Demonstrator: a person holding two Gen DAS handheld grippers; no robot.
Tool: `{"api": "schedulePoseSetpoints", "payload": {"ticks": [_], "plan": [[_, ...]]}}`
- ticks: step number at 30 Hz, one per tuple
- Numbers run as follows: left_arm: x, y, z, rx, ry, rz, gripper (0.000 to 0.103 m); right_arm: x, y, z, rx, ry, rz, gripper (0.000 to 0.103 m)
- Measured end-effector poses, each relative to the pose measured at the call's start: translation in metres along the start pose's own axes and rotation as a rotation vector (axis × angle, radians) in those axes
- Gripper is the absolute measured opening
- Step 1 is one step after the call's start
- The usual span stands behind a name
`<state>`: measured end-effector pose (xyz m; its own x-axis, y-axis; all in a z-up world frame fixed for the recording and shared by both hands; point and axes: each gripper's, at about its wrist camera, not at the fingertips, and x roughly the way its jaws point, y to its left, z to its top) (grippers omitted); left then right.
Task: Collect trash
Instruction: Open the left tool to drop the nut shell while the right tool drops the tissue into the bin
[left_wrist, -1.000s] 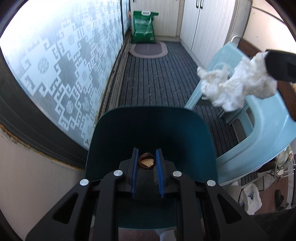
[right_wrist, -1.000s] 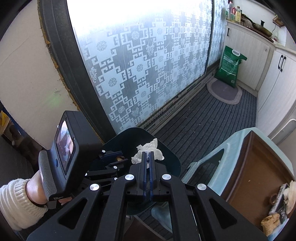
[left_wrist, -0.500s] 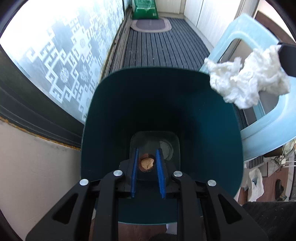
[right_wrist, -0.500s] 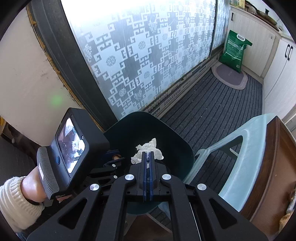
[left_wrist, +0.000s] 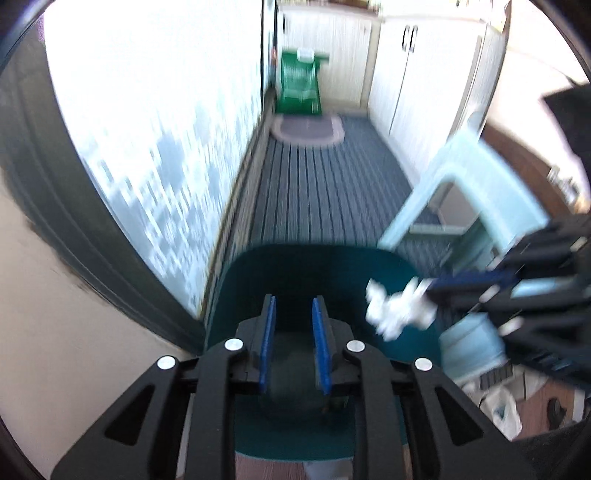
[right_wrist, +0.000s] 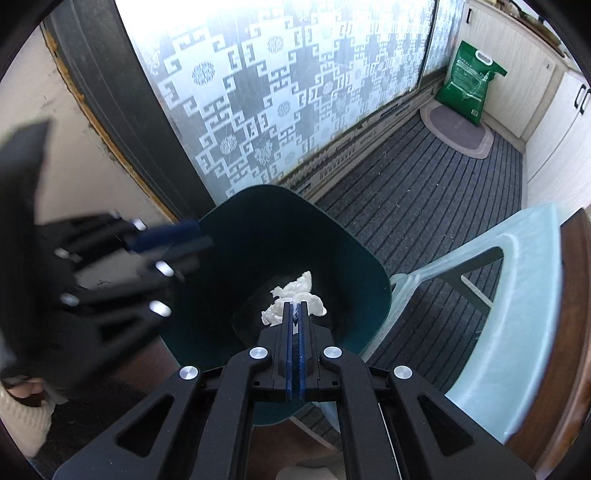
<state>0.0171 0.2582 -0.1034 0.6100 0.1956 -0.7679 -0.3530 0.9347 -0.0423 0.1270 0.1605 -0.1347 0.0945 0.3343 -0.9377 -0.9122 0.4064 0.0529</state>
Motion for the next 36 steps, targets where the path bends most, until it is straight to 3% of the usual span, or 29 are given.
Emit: {"api": "schedulePoseSetpoints", "payload": {"ticks": [5, 16, 20, 22, 24, 25, 31, 36], "plan": [[-0.023, 0.000, 0.007, -0.027, -0.105, 0.002, 0.012, 0.012, 0.003, -0.003, -0.007, 0.030, 0.002, 0.002], [-0.078, 0.010, 0.018, -0.103, -0.348, -0.042, 0.012, 0.040, 0.008, -0.015, -0.024, 0.114, 0.014, 0.002], [-0.089, 0.010, 0.022, -0.134, -0.390, -0.072, 0.012, 0.047, 0.009, -0.021, -0.033, 0.135, 0.018, 0.002], [-0.094, 0.007, 0.024, -0.137, -0.401, -0.078, 0.013, 0.051, 0.008, -0.025, -0.032, 0.154, 0.020, 0.009], [-0.101, 0.007, 0.025, -0.150, -0.427, -0.089, 0.013, 0.057, 0.007, -0.028, -0.037, 0.169, 0.011, 0.034], [-0.107, 0.006, 0.025, -0.159, -0.446, -0.102, 0.013, 0.059, 0.008, -0.030, -0.040, 0.176, 0.010, 0.037], [-0.128, -0.001, 0.024, -0.167, -0.526, -0.119, 0.016, 0.056, 0.013, -0.033, -0.072, 0.154, 0.030, 0.038], [-0.139, -0.003, 0.025, -0.195, -0.583, -0.139, 0.019, 0.031, 0.021, -0.026, -0.112, 0.062, 0.027, 0.033]]}}
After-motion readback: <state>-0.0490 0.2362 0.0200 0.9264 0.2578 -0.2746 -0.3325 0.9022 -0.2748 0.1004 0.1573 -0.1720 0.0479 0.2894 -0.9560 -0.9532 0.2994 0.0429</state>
